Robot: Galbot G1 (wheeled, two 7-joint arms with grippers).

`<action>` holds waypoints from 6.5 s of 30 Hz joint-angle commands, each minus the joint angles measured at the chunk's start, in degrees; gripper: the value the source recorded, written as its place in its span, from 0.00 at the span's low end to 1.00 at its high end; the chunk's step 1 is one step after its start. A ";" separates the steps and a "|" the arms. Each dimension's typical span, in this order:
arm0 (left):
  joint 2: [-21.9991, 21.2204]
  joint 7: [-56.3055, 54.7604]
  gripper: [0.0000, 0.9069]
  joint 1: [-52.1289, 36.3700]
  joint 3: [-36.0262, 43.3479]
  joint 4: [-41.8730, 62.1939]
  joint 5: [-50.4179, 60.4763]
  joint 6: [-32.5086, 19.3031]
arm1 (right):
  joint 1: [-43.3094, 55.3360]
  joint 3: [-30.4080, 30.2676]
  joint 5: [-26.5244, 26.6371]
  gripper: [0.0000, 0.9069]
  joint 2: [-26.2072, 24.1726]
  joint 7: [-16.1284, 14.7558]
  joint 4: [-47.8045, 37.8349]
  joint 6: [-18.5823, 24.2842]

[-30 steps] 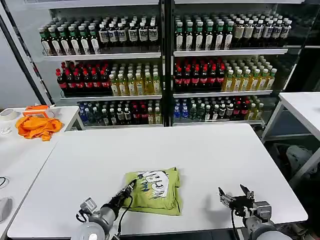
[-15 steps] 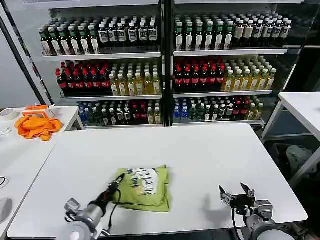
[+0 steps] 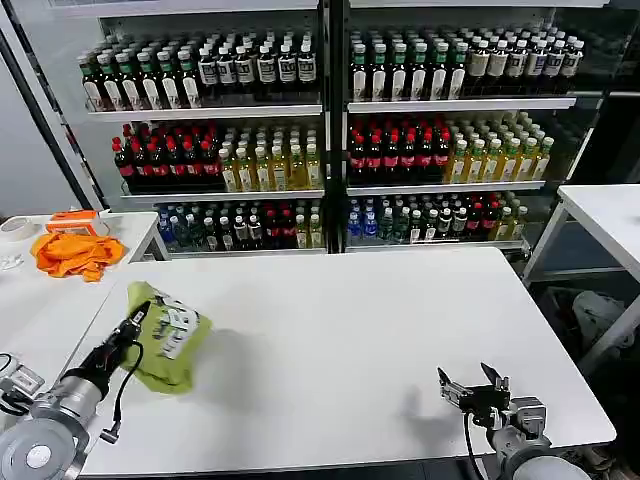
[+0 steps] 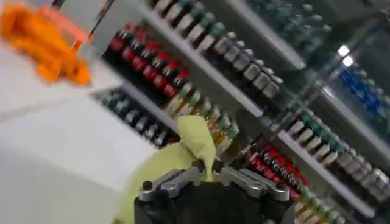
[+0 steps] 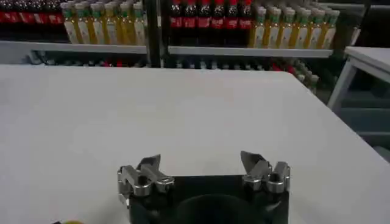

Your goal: Fold and organize the clothes.

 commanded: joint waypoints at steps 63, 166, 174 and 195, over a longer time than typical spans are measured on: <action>-12.17 -4.63 1.00 0.45 26.35 1.50 39.81 -14.65 | 28.60 -18.72 25.33 1.00 7.12 6.43 -22.96 3.70; -12.53 -11.29 1.00 -5.20 42.10 -0.04 62.92 0.10 | 17.91 -6.09 7.45 1.00 -1.58 3.54 -11.98 5.95; -10.57 -9.67 1.00 -0.19 36.95 -2.94 57.15 -0.90 | 13.53 -3.89 4.64 1.00 -2.32 1.01 -5.85 7.37; -11.87 -2.34 1.00 8.00 25.63 -9.74 50.45 -7.96 | -6.19 1.52 -10.76 1.00 2.47 -3.15 6.83 23.82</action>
